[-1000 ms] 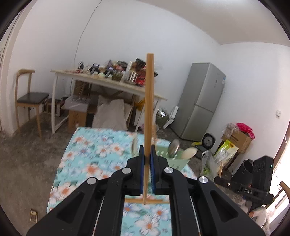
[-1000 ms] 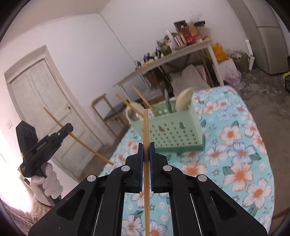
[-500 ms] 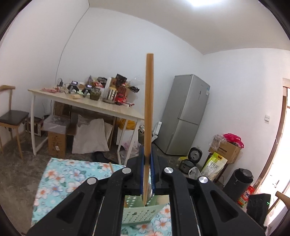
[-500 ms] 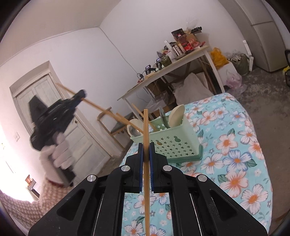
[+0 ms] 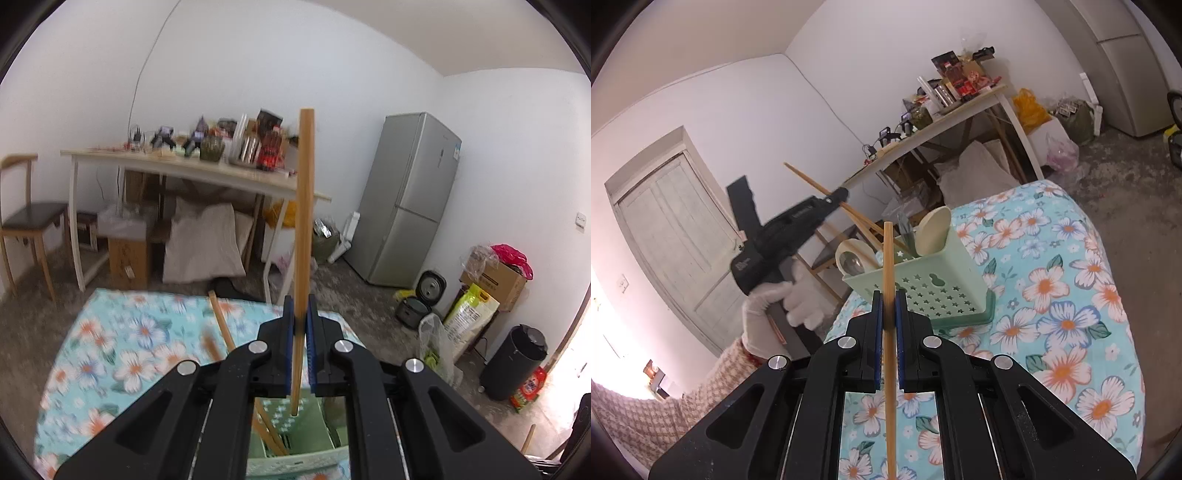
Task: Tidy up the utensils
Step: 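Insert the left gripper's chopstick into the green holder and open it while the right carries its chopstick, then lower the right gripper's chopstick into the holder and open the right gripper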
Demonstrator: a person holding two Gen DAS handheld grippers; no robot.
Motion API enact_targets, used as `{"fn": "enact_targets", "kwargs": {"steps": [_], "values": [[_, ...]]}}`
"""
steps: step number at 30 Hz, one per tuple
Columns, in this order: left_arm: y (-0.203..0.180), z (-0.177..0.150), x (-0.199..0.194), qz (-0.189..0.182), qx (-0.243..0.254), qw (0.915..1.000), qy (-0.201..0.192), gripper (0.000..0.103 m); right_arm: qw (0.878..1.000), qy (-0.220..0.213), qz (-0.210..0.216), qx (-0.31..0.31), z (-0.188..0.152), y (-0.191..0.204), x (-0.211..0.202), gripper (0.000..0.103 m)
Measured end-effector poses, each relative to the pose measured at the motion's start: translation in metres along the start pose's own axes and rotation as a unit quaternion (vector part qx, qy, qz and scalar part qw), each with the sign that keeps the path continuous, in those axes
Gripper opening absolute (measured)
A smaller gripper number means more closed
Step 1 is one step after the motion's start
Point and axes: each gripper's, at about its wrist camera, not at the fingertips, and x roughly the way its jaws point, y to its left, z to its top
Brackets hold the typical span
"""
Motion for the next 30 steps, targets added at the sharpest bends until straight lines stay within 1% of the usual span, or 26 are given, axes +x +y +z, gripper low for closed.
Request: {"fn": "enact_targets", "kwargs": {"steps": [1,2,3,4,7,10,16,21,24,30], "values": [[0.001,-0.002,0.001,-0.003,-0.005,1.0000,0.005,0.006,1.000,0.001,-0.001,0.001,0.000,0.000,0.000,0.005],[0.002,-0.004,0.000,-0.010,-0.010,0.9999,0.008,0.011,1.000,0.002,-0.003,0.001,-0.001,-0.001,0.000,0.005],[0.003,-0.005,-0.002,-0.013,-0.011,0.9998,0.007,0.023,1.000,0.003,-0.004,0.002,0.000,-0.001,0.001,0.005],[0.003,-0.006,-0.006,-0.014,-0.011,0.9998,0.003,0.038,1.000,0.004,-0.006,0.002,0.000,-0.002,0.001,0.005],[0.001,-0.006,-0.019,-0.016,-0.009,0.9998,-0.011,0.055,1.000,0.005,-0.008,0.006,-0.001,-0.002,0.001,0.005],[0.000,-0.003,-0.034,-0.017,-0.005,0.9996,-0.023,0.065,1.000,0.003,-0.007,0.006,-0.001,0.001,0.000,0.005],[0.001,0.002,-0.072,-0.024,0.000,0.9986,-0.048,0.077,1.000,-0.001,-0.009,0.000,0.000,0.007,-0.003,0.005],[0.011,-0.008,-0.107,-0.021,0.009,0.9984,-0.052,0.081,1.000,-0.007,-0.010,-0.007,0.003,0.015,-0.006,0.005],[0.025,-0.024,-0.125,-0.012,0.009,0.9990,-0.042,0.083,1.000,-0.010,-0.010,-0.013,0.006,0.020,-0.005,0.005],[0.059,-0.073,-0.143,0.029,0.004,0.9995,0.013,0.084,1.000,-0.009,-0.004,-0.028,0.013,0.035,0.005,0.005]]}}
